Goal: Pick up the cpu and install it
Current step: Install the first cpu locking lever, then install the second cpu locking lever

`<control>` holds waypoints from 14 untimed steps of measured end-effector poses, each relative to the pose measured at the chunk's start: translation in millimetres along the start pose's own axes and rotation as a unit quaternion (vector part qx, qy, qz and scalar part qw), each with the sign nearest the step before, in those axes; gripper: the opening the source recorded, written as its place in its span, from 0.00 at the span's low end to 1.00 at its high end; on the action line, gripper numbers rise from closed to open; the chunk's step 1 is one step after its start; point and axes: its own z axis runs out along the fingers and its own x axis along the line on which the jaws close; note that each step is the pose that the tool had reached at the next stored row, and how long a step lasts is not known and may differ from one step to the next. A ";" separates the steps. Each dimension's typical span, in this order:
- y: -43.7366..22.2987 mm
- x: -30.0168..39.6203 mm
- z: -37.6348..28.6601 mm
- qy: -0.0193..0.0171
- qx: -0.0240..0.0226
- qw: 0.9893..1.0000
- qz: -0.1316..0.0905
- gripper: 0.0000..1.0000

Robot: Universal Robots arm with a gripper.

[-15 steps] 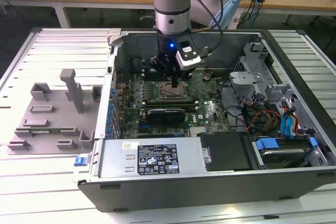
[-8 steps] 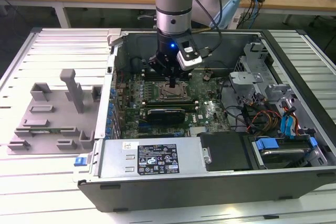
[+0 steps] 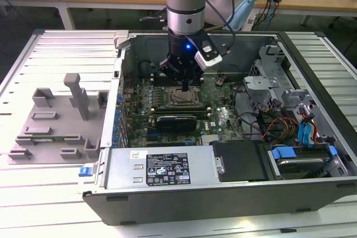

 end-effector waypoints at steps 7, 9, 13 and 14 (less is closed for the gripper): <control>-6.7 0.2 0.3 0.000 0.000 1.000 0.000 0.11; -7.0 0.3 0.3 0.000 0.000 1.000 0.000 0.11; -7.3 0.3 0.3 0.000 0.000 1.000 0.000 0.11; -7.4 0.3 0.3 0.000 0.000 1.000 0.000 0.11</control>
